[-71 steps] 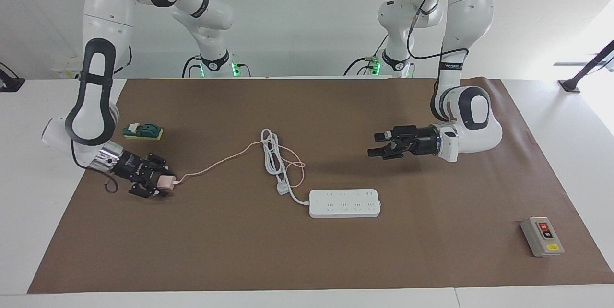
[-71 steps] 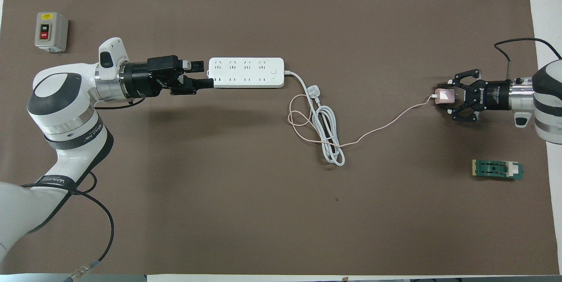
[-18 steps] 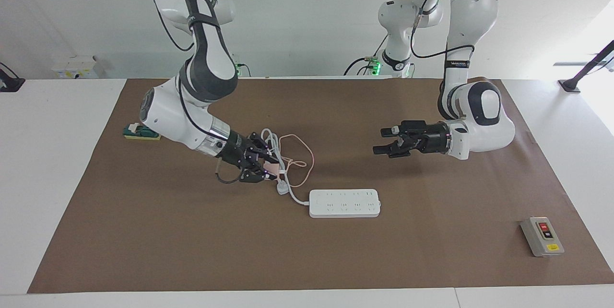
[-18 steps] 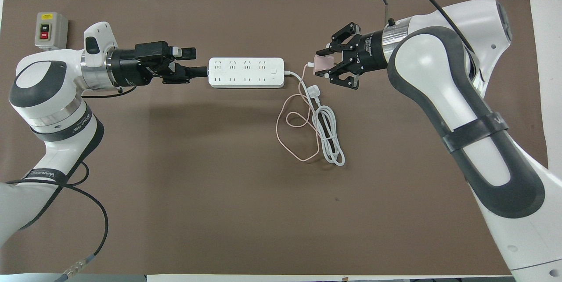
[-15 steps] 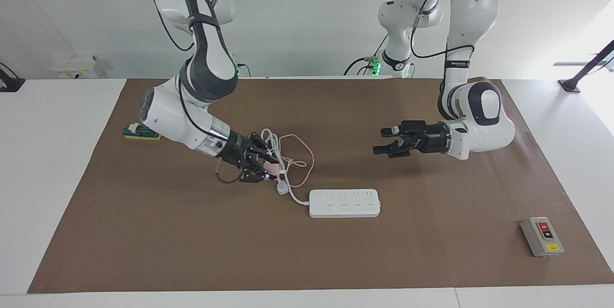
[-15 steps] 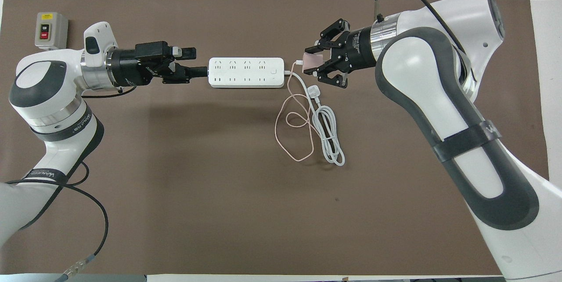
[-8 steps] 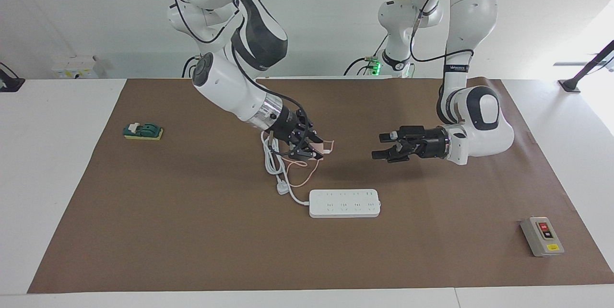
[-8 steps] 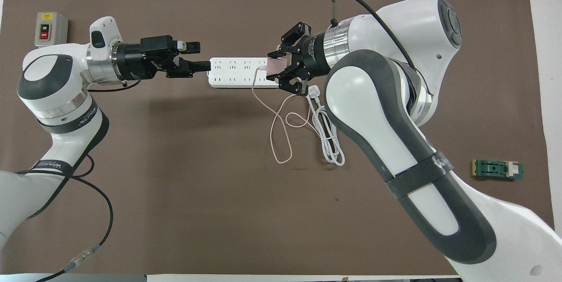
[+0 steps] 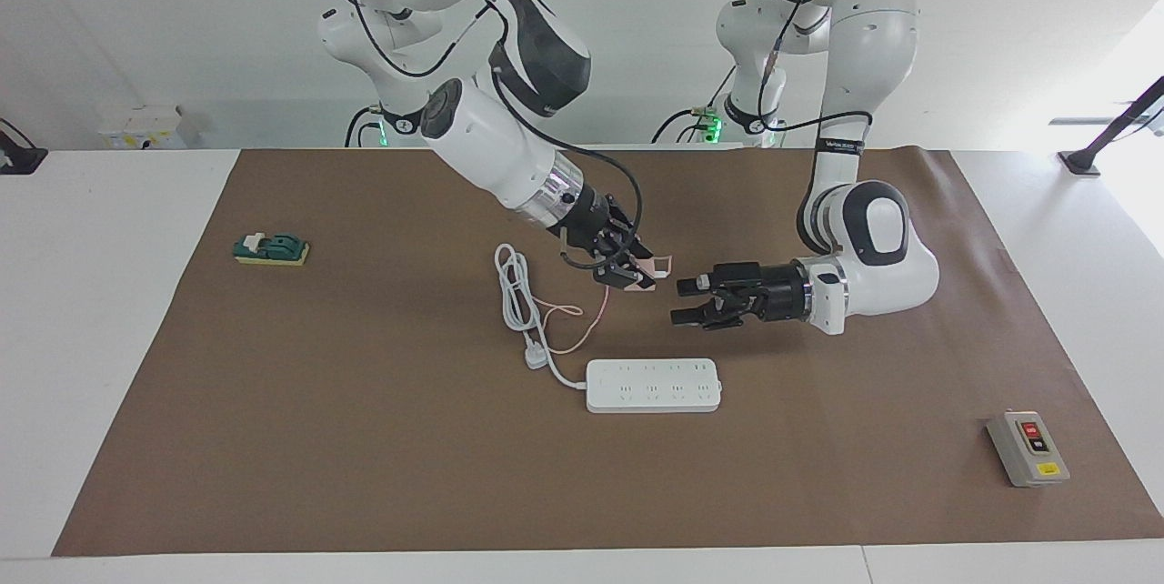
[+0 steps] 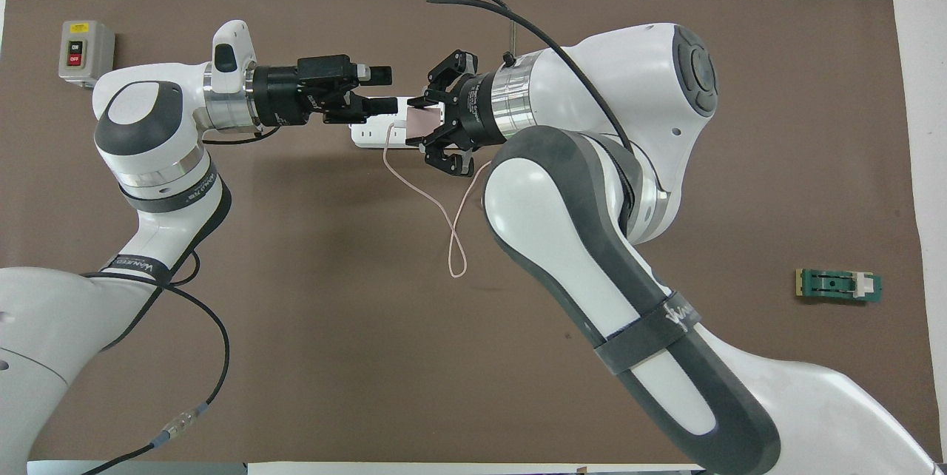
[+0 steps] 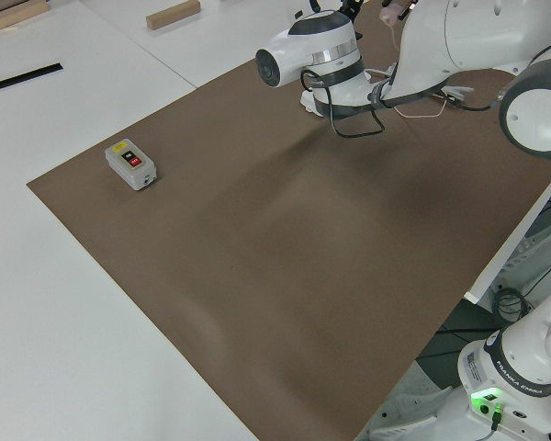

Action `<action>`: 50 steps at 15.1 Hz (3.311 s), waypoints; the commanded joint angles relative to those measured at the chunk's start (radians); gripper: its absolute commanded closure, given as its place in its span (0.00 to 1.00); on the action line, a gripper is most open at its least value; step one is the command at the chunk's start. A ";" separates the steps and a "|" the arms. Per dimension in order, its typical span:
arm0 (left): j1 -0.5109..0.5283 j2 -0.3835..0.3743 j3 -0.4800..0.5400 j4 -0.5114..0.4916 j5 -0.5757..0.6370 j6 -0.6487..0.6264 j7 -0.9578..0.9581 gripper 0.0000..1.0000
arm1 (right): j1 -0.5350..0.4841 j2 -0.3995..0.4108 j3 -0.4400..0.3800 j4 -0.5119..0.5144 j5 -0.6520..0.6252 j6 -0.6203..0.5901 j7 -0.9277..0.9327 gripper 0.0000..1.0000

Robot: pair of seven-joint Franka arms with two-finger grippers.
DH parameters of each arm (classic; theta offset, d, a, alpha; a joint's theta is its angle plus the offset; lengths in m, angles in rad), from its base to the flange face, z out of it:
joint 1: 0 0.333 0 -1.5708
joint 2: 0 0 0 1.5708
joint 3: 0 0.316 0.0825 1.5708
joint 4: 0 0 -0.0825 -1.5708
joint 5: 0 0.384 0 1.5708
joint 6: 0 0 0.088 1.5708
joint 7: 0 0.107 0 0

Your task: Plug charger into power strip

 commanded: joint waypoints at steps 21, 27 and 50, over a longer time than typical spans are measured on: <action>0.005 -0.011 0.009 -0.054 0.010 -0.054 0.029 0.00 | -0.020 0.060 0.000 0.061 -0.040 -0.020 0.023 1.00; -0.001 -0.004 0.006 -0.046 0.000 -0.049 0.029 0.00 | -0.024 0.060 0.000 0.061 -0.035 -0.020 0.023 1.00; -0.029 0.020 0.006 -0.029 -0.049 -0.043 0.078 0.94 | -0.026 0.060 0.000 0.061 -0.029 -0.020 0.021 1.00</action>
